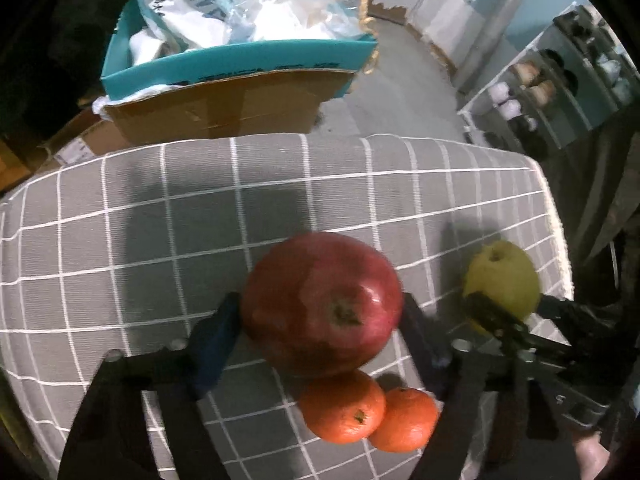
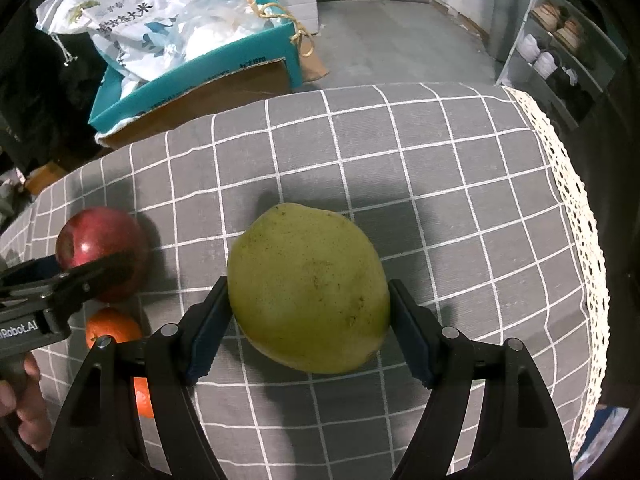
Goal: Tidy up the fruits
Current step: 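Grasp the yellow-green pear with the right gripper while the left gripper grasps the red apple, then lift the apple with the left gripper while the right lifts the pear toward the bowl, then lower the apple over the bowl with the left gripper while the right lowers the pear, then open the left gripper to drop the red apple while the right releases the pear, then withdraw both open grippers from the bowl toward the two tangerines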
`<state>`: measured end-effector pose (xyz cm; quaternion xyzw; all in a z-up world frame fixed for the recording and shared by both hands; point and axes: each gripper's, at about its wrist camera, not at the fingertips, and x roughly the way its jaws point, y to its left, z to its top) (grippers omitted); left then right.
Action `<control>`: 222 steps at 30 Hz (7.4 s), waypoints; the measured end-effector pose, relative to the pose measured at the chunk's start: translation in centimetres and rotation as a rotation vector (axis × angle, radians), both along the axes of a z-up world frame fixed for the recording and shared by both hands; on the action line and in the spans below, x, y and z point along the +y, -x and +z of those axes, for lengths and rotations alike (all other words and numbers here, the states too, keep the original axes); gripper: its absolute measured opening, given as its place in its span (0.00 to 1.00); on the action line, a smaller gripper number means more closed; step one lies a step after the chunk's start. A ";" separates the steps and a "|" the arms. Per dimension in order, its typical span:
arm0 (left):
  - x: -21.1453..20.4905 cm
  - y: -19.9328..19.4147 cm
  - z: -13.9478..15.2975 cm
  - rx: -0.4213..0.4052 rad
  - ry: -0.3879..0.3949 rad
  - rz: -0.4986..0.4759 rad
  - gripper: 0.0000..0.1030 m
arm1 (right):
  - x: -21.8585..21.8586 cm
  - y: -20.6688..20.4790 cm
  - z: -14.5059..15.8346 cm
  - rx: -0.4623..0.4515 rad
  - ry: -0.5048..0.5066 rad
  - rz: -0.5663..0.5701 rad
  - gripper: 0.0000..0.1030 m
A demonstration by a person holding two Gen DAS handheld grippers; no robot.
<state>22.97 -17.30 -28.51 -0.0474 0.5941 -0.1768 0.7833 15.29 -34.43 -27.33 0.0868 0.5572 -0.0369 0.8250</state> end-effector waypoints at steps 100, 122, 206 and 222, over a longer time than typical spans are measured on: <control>24.1 18.5 20.0 -0.478 -0.143 0.379 0.74 | 21.8 7.9 19.2 -0.436 -0.040 0.445 0.74; 32.6 19.5 13.0 -0.309 -0.156 0.515 0.74 | 34.3 5.3 14.6 -0.303 -0.102 0.609 0.74; 37.5 18.5 12.8 -0.298 -0.160 0.676 0.89 | 38.4 2.7 14.0 -0.310 -0.001 0.601 0.81; 34.8 20.4 18.0 -0.420 -0.188 0.621 0.99 | 35.2 6.1 18.8 -0.420 0.037 0.584 0.83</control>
